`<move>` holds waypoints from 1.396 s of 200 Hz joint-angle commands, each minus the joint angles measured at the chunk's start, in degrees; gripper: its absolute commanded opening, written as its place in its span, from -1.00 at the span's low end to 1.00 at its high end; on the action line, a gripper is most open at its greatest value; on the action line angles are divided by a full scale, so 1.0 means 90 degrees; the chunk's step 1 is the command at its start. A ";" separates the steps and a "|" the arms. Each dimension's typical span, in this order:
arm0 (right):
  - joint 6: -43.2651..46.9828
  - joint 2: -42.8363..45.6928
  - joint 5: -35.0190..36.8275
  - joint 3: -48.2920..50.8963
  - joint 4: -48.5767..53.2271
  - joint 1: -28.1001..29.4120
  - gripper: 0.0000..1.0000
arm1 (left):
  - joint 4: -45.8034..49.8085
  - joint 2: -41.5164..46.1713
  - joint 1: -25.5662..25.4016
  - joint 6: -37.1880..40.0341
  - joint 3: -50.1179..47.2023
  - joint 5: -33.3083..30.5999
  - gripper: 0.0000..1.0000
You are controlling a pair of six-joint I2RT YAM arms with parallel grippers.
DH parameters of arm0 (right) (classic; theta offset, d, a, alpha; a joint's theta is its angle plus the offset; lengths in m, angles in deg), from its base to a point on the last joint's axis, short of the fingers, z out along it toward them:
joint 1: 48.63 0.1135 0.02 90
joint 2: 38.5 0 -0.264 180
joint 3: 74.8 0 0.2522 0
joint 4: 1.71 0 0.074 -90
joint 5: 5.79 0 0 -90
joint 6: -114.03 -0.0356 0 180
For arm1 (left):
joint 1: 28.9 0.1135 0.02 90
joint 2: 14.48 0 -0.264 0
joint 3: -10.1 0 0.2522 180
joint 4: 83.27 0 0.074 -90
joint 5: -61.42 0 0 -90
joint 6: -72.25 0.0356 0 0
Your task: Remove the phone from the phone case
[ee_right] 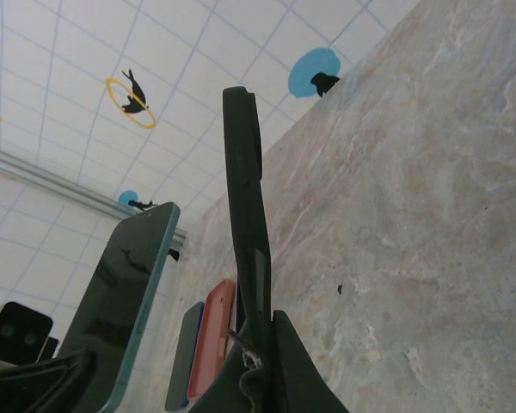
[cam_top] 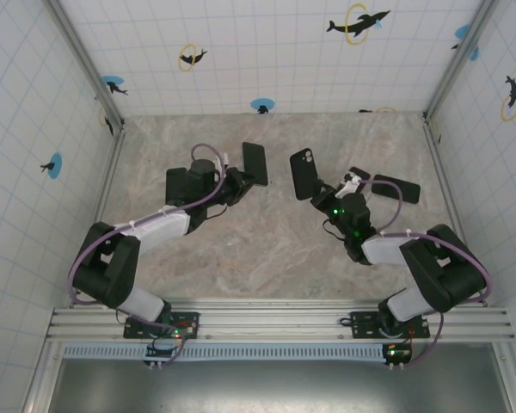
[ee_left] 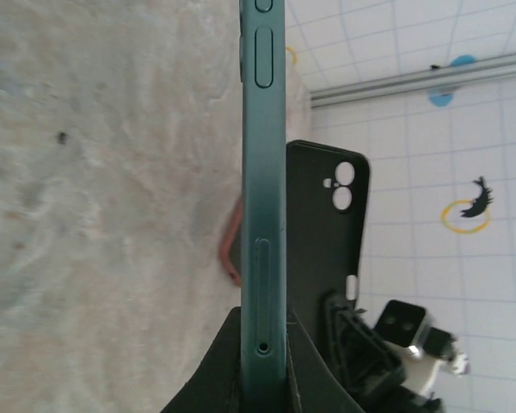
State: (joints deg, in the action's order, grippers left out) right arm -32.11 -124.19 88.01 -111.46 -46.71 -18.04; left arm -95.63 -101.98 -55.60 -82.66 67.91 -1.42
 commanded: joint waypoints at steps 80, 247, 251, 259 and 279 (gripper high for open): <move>-0.0139 -0.0651 -0.0119 -0.0718 -0.0209 0.0409 -0.90 | -0.0645 -0.1064 0.1119 0.1299 -0.0344 0.1192 -0.99; -0.0335 -0.0934 -0.0245 -0.0736 -0.0365 0.0507 -0.90 | -0.0554 -0.2022 0.1427 0.1313 -0.0009 0.0838 -0.88; -0.0335 -0.0938 -0.0260 -0.0734 -0.0365 0.0507 -0.90 | -0.0556 -0.2048 0.1433 0.1313 0.0006 0.0831 -0.88; -0.0344 -0.0938 -0.0255 -0.0730 -0.0370 0.0507 -0.90 | -0.0560 -0.2090 0.1438 0.1313 0.0052 0.0826 -0.87; -0.0344 -0.0962 -0.0280 -0.0723 -0.0404 0.0506 -0.90 | -0.0573 -0.2200 0.1473 0.1294 0.0127 0.0854 -0.84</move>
State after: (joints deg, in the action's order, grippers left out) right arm -34.93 -132.08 85.45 -116.35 -46.84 -13.74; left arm -98.98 -120.38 -43.19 -72.58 67.08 6.56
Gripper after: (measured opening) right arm 0.060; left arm 0.104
